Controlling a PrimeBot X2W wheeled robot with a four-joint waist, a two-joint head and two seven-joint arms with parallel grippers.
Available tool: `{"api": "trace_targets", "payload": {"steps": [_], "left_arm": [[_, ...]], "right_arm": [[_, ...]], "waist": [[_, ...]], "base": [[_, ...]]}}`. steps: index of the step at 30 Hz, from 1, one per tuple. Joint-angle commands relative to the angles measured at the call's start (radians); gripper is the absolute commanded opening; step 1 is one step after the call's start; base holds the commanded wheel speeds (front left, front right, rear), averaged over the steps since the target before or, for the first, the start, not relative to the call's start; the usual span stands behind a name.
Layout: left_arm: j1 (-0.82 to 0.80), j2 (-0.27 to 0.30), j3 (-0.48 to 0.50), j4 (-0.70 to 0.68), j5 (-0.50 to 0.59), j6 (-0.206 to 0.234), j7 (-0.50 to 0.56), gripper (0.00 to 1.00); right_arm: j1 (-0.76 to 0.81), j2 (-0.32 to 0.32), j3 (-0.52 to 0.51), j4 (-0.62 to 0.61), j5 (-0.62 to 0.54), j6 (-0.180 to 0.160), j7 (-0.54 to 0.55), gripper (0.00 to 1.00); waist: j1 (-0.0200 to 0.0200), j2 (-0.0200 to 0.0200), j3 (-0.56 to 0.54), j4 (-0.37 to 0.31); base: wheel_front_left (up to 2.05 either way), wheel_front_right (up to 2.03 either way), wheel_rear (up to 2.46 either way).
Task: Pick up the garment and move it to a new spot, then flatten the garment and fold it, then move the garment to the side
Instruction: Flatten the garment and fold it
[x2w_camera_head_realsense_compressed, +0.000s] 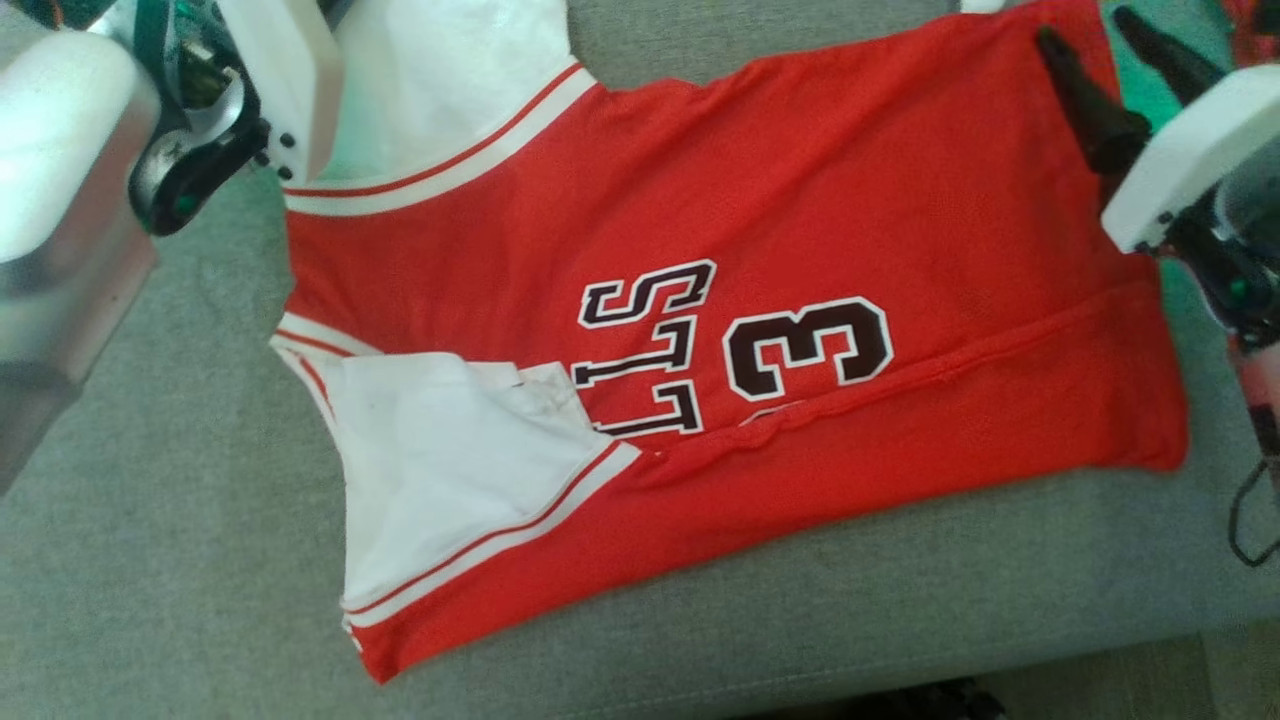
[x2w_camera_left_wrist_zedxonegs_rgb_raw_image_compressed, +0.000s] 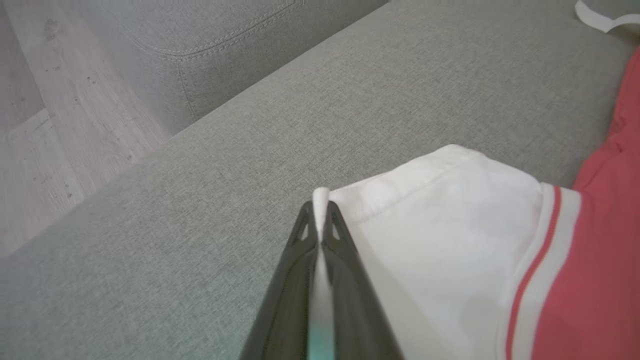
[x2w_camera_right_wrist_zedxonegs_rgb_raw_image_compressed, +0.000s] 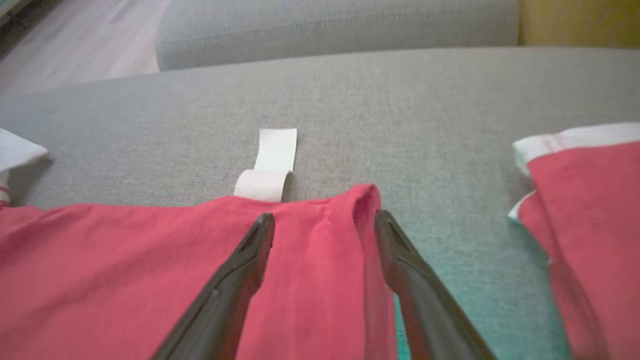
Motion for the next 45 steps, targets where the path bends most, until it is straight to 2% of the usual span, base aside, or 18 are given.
{"api": "trace_targets", "payload": {"steps": [1, 7, 8, 9, 10, 13, 14, 20, 26, 31, 39, 45], "left_arm": [[-0.068, 0.028, 0.026, -0.016, -0.013, 0.002, -0.013, 0.00], [-0.092, 0.021, -0.011, 0.000, -0.031, 0.002, -0.040, 0.00], [-0.096, 0.021, -0.016, 0.002, -0.033, 0.002, -0.045, 0.00], [-0.100, 0.021, -0.022, 0.005, -0.035, 0.002, -0.050, 0.00], [-0.104, 0.021, -0.028, 0.007, -0.036, 0.002, -0.055, 0.00], [-0.120, 0.024, -0.049, 0.011, -0.032, 0.002, -0.077, 0.00], [-0.127, 0.025, -0.056, 0.011, -0.028, 0.002, -0.088, 0.00], [-0.164, 0.028, -0.087, 0.018, -0.008, 0.002, -0.171, 0.00], [-0.231, 0.036, -0.125, 0.022, 0.047, 0.002, -0.358, 0.00], [-0.268, 0.038, -0.155, 0.028, 0.043, 0.002, -0.447, 0.00], [-0.126, 0.108, -0.214, -0.090, 0.037, 0.004, -0.495, 0.00], [0.050, 0.179, -0.225, -0.239, 0.061, 0.066, -0.516, 0.00]], "right_arm": [[-0.012, -0.010, 0.020, 0.002, 0.023, -0.001, 0.019, 1.00], [-0.090, -0.003, 0.064, 0.102, 0.057, -0.001, 0.007, 1.00], [-0.101, -0.003, 0.070, 0.116, 0.062, -0.001, 0.002, 0.96], [-0.110, -0.003, 0.075, 0.129, 0.067, -0.001, -0.004, 0.87], [-0.119, -0.004, 0.080, 0.143, 0.070, -0.001, -0.011, 0.68], [-0.148, -0.007, 0.088, 0.182, 0.075, -0.001, -0.041, 0.20], [-0.158, -0.006, 0.086, 0.196, 0.075, -0.001, -0.057, 0.00], [-0.197, 0.000, 0.087, 0.254, 0.090, -0.001, -0.128, 0.00], [-0.226, -0.010, 0.081, 0.263, 0.161, -0.001, -0.232, 0.00], [-0.210, -0.071, 0.091, 0.247, 0.225, -0.001, -0.254, 0.00], [-0.009, -0.202, 0.148, 0.123, 0.317, -0.001, -0.226, 0.00], [0.142, -0.266, 0.143, 0.069, 0.341, -0.001, -0.243, 0.00]], "waist": [[-0.0001, 0.0000, 0.002, 0.010], [-0.0001, 0.0000, 0.005, 0.028], [-0.0001, 0.0000, 0.005, 0.031], [-0.0001, 0.0000, 0.006, 0.033], [-0.0001, 0.0000, 0.006, 0.035], [-0.0001, 0.0000, 0.008, 0.042], [-0.0001, 0.0000, 0.009, 0.043], [-0.0001, 0.0000, 0.005, 0.046], [-0.0001, 0.0000, -0.016, 0.046], [-0.0001, 0.0000, -0.042, 0.061], [-0.0001, 0.0000, -0.117, 0.109], [-0.0001, 0.0000, -0.162, 0.132]], "base": [[0.00, 0.00, 0.00], [0.00, 0.00, 0.00], [0.00, 0.00, 0.00], [0.00, 0.00, 0.00], [0.00, 0.00, 0.00], [0.00, 0.00, 0.00], [0.00, 0.00, 0.00], [0.00, 0.00, 0.00], [0.00, 0.00, 0.00], [0.00, 0.00, 0.00], [0.00, 0.00, 0.00], [0.00, 0.00, 0.00]]}}
